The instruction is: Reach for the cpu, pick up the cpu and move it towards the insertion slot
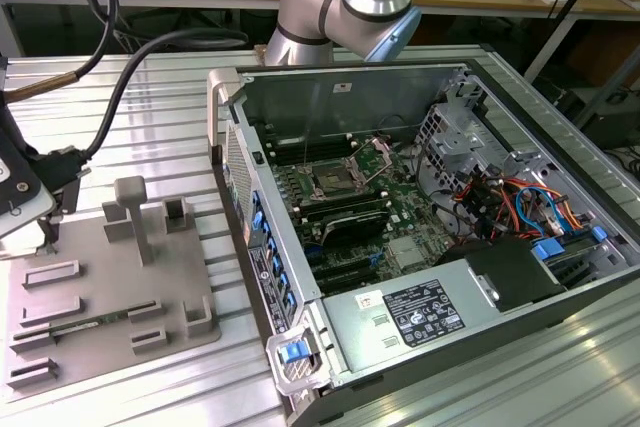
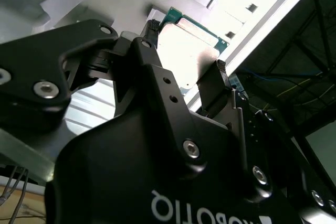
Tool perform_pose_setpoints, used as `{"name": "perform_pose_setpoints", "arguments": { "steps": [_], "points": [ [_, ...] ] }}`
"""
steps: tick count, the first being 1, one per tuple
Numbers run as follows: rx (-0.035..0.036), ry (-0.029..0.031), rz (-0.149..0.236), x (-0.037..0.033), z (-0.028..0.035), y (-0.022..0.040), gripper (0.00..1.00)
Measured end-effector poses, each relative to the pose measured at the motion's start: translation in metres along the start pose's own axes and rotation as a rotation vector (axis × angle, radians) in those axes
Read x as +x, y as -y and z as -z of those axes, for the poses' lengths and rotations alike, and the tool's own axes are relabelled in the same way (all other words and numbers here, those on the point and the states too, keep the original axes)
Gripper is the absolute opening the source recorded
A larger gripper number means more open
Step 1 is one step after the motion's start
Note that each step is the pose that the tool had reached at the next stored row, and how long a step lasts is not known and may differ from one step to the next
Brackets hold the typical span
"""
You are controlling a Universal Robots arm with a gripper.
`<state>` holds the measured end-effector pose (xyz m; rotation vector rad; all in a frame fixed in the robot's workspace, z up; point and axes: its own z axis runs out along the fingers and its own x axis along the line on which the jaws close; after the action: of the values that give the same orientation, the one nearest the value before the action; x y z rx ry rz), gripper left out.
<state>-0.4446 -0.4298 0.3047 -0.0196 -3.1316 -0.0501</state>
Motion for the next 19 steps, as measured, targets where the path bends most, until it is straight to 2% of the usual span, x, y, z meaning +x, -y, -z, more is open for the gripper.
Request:
{"name": "perform_pose_setpoints", "arguments": {
  "steps": [19],
  "points": [
    [0.0, 0.0, 0.0, -0.0012, 0.0073, -0.0002, 0.55]
  ]
}}
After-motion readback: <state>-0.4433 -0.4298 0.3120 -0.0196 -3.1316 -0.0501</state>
